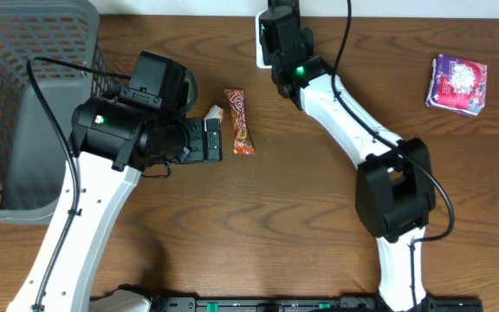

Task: Scan the item barcode
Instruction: 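Hold the green wipes pack in front of the white scanner, then carry the green pack right and drop it beside the diaper pack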

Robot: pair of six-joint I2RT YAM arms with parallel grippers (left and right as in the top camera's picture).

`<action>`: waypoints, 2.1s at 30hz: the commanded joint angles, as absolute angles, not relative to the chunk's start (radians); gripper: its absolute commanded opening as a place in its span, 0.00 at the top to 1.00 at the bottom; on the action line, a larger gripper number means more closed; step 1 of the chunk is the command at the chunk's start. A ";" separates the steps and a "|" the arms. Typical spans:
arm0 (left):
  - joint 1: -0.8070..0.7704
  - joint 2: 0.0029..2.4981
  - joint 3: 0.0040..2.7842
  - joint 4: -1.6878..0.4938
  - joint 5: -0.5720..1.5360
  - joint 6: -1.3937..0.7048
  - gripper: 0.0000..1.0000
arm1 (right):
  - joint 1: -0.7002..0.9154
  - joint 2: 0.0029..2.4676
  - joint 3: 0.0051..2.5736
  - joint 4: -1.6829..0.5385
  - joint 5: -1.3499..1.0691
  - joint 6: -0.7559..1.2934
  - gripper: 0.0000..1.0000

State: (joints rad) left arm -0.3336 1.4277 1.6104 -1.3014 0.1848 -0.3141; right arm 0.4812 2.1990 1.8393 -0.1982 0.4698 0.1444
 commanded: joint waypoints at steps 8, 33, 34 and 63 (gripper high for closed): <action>-0.331 1.425 1.614 -1.305 0.190 -0.308 0.02 | 0.467 2.304 1.850 -0.062 0.554 0.141 0.99; -0.331 1.425 1.614 -1.305 0.190 -0.308 0.02 | 0.406 2.257 1.952 -0.120 0.225 0.269 0.99; -0.331 1.425 1.614 -1.305 0.190 -0.308 0.02 | 0.403 2.251 1.980 -0.154 0.224 0.269 0.99; -0.331 1.425 1.614 -1.305 0.190 -0.308 0.02 | 0.333 2.234 2.081 -0.365 0.336 0.210 0.99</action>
State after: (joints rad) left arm -0.3336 1.4277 1.6104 -1.3022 0.1852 -0.3141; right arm 0.3729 2.3592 2.0647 -0.3500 0.2626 0.2478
